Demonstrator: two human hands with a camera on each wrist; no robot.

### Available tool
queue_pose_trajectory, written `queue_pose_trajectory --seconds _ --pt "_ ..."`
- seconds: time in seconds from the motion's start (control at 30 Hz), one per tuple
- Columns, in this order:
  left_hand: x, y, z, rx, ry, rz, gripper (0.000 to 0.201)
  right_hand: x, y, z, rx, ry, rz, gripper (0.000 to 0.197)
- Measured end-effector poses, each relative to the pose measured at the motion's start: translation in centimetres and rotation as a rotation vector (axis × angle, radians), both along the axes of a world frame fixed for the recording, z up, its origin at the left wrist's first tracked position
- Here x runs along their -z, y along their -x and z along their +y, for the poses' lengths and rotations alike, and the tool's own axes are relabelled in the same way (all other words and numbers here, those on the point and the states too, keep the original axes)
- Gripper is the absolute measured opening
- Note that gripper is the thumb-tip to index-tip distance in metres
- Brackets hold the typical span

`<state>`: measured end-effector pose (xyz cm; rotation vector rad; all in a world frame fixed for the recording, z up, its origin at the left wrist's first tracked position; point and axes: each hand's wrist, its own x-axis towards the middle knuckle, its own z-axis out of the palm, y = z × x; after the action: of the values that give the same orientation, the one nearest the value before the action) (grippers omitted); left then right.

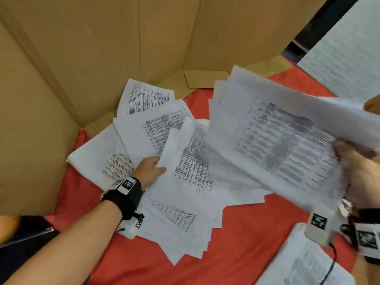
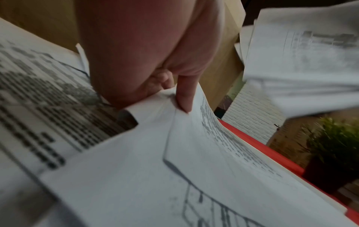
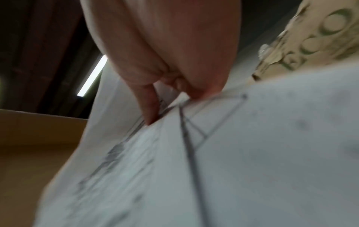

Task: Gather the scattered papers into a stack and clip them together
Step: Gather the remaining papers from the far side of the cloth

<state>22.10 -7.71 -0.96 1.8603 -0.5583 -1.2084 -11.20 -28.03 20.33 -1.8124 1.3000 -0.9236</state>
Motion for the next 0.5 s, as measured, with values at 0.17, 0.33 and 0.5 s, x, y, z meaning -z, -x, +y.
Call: queue_pose_trajectory --seconds 0.17,0.33,0.5 --pt "-0.2 1.2 -0.7 0.138 -0.012 -0.079 0.019 4.1 -0.5 1.5 -0.31 -0.229 0.523 0.014" --pt "-1.3 3.3 -0.6 0.138 0.101 0.069 0.02 13.1 -5.5 3.0 -0.364 -0.1 0.838 0.018" --pt "0.0 5.3 -1.0 0.28 -0.046 -0.113 0.057 16.9 -9.3 4.4 -0.249 -0.192 0.406 0.04"
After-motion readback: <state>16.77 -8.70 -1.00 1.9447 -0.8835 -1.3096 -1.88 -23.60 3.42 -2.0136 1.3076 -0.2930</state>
